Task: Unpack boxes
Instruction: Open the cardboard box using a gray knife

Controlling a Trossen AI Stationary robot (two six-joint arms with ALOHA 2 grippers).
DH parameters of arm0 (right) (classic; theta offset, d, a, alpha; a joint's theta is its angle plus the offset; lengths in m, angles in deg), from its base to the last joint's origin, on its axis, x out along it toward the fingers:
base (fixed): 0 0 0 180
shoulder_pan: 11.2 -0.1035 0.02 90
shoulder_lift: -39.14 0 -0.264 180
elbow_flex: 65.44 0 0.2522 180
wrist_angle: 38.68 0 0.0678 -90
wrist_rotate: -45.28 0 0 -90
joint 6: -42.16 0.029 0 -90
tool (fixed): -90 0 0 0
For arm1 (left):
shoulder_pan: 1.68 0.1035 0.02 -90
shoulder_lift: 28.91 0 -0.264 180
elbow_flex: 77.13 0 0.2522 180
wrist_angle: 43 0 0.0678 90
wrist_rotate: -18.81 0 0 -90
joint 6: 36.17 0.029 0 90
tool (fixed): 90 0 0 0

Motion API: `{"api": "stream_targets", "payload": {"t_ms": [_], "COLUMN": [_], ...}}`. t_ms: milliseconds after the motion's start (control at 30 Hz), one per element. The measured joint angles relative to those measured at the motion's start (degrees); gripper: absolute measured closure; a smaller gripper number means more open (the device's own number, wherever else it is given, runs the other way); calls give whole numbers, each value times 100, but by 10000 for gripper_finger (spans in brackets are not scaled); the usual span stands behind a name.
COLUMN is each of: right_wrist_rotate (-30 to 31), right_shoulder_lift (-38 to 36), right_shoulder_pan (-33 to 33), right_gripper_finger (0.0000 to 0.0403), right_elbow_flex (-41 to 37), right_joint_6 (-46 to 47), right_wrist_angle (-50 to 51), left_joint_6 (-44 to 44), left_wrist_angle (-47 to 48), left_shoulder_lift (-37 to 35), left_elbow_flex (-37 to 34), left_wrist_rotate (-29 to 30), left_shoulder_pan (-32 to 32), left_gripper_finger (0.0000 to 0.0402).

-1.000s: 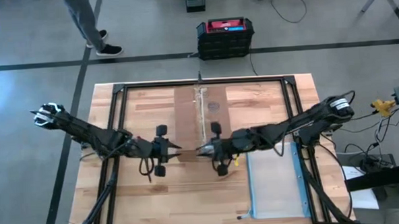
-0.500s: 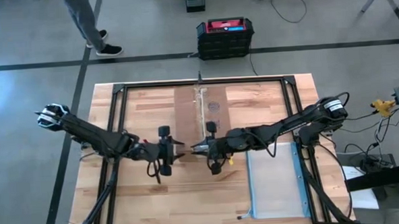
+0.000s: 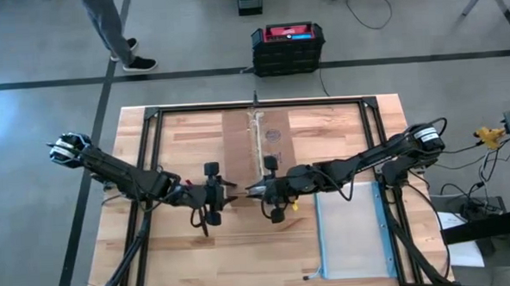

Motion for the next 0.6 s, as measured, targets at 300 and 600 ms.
{"api": "stream_targets", "payload": {"t_ms": [300,600], "right_wrist_rotate": [2,2], "right_shoulder_lift": [5,9], "right_shoulder_pan": [13,13], "right_gripper_finger": [353,353], "right_elbow_flex": [-2,-17], "right_joint_6": [178,269], "right_wrist_angle": [6,46], "left_joint_6": [-21,-46], "left_wrist_angle": [16,16], "left_shoulder_lift": [2,2], "left_elbow_flex": [0,-7], "left_wrist_rotate": [-12,-16], "left_shoulder_pan": [0,0], "left_gripper_finger": [227,239]}}
